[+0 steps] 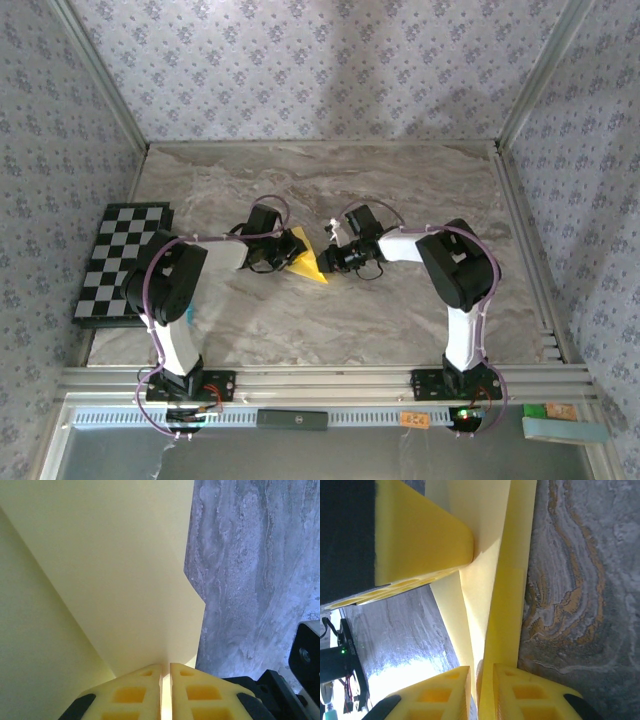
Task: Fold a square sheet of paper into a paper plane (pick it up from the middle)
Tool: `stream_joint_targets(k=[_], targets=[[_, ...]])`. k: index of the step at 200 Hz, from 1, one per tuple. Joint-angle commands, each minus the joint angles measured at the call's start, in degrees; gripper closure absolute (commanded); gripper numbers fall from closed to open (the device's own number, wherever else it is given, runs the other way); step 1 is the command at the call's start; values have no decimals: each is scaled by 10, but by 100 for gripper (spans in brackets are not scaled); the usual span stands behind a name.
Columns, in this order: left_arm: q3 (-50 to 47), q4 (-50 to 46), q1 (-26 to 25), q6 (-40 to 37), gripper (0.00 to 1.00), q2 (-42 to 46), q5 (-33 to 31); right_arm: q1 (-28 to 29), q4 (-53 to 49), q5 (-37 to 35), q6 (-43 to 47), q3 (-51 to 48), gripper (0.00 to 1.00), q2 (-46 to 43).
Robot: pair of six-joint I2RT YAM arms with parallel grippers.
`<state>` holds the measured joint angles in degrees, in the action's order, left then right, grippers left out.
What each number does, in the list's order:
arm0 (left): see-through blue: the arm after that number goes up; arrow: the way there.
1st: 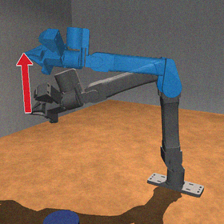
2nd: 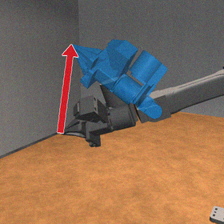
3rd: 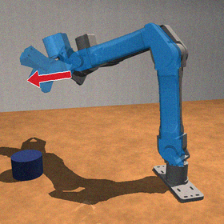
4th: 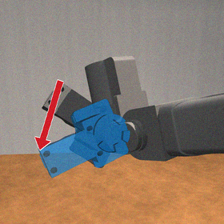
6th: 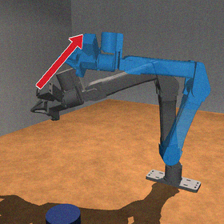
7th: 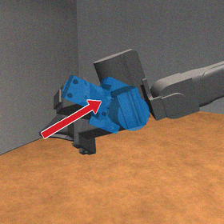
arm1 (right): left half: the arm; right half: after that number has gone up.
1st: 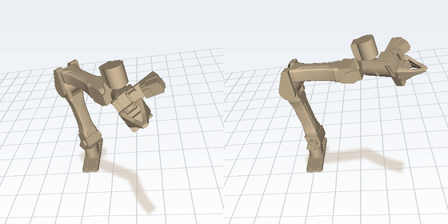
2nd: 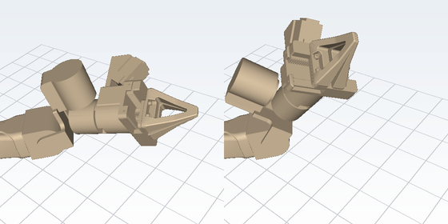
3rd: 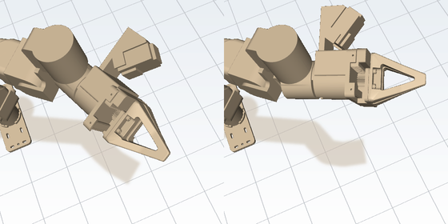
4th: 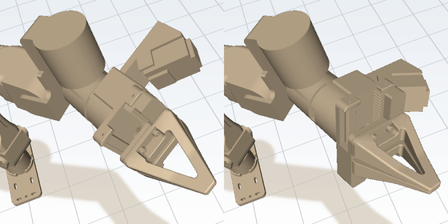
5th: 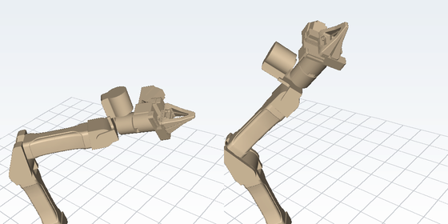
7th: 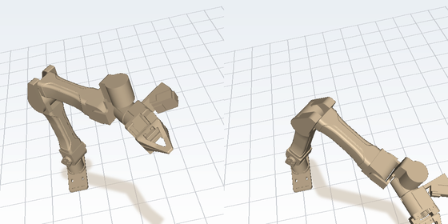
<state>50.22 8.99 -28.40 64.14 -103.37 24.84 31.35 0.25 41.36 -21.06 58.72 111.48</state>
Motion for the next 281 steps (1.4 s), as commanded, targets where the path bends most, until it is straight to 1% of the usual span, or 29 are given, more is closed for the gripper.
stream_joint_targets(k=[1,100,177,231,281], targets=[[13,-10,5,7,88,-14,-5,-8,-51,-25,24,-1,80,-8],[10,-15,5,10,88,-16,-10,-9,-62,-48,24,-4,87,6],[16,2,5,2,86,-16,10,-9,-63,-54,23,-7,91,12],[15,14,7,-21,82,3,20,-12,-58,-47,18,-9,92,15],[23,24,7,-25,82,-9,36,-15,-55,-46,14,-11,93,16]])
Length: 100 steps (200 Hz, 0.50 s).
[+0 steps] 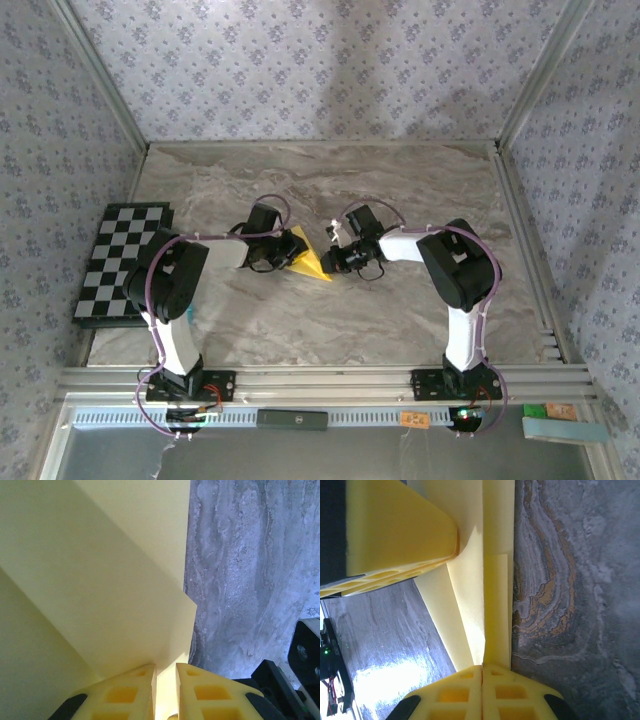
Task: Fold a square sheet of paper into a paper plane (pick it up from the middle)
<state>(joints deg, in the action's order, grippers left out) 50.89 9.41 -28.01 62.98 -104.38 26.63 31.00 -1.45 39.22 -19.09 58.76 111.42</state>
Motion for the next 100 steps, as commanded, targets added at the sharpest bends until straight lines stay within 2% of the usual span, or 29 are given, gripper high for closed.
stream_joint_targets(k=[1,100], targets=[[16,20,4,-14,82,1,19,-11,-38,-24,-6,-12,93,17],[36,10,4,-24,83,-31,20,-14,-41,-28,-8,-12,94,17]])
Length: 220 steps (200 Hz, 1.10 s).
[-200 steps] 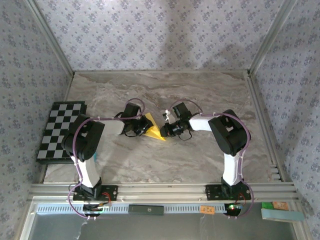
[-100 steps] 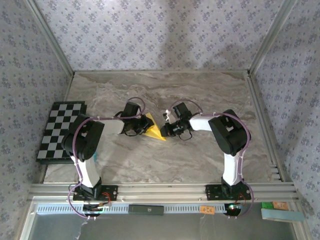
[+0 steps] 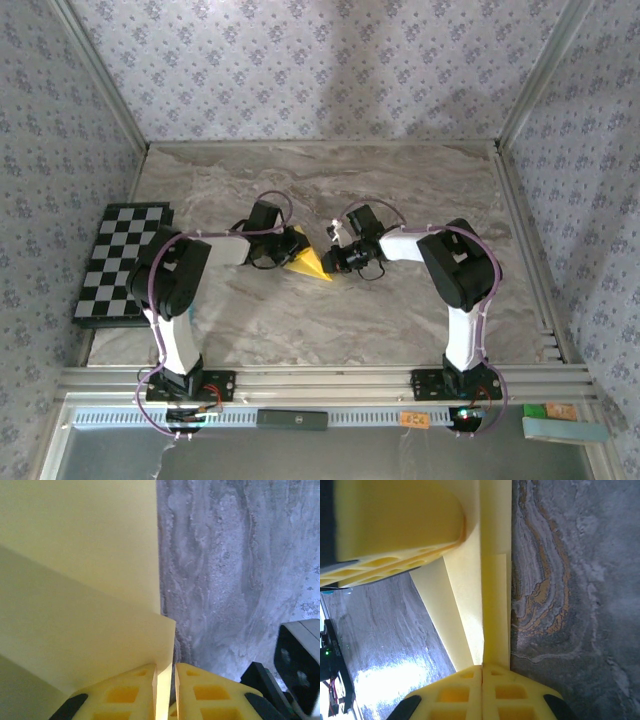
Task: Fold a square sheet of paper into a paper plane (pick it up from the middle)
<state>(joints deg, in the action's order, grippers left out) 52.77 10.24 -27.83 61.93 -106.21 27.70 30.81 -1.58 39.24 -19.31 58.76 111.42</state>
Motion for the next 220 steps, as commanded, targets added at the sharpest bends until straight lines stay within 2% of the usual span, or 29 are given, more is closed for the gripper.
stream_joint_targets(k=[1,78,149,220], targets=[[17,1,2,-14,83,-12,9,-11,-41,-29,-6,-12,93,17],[22,-17,2,-17,84,-37,-1,-12,-45,-37,-8,-12,93,9],[16,-47,4,-19,86,-46,-17,-21,-40,-45,-60,-12,79,-82],[20,-42,4,-18,86,-44,-7,9,-77,-29,-47,33,81,-70]])
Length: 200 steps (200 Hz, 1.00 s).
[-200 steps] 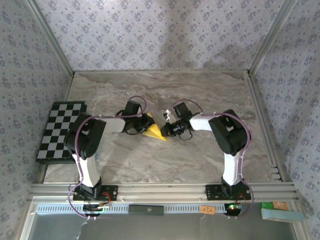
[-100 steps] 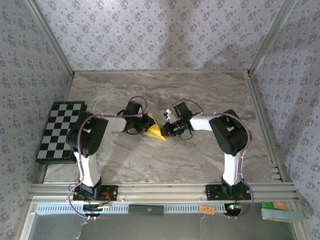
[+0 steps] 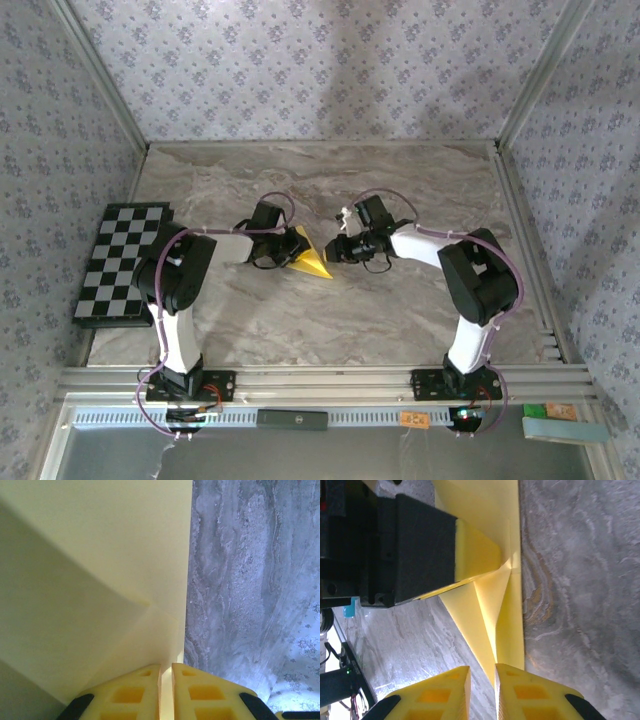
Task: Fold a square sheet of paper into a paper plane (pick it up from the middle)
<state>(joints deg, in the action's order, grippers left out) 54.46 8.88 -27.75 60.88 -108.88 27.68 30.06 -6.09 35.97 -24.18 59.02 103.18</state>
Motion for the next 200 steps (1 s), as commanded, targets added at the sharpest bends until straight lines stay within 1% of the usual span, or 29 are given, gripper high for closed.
stream_joint_targets(k=[1,32,76,200], targets=[[3,-28,3,-8,86,-17,-7,16,-33,3,2,31,81,13],[6,-29,3,-6,86,-15,-7,36,-49,-15,7,51,83,33],[7,-28,3,-3,86,-15,-7,49,-64,-34,12,72,86,60],[7,-31,3,1,85,-14,-10,49,-95,-81,22,69,88,77]])
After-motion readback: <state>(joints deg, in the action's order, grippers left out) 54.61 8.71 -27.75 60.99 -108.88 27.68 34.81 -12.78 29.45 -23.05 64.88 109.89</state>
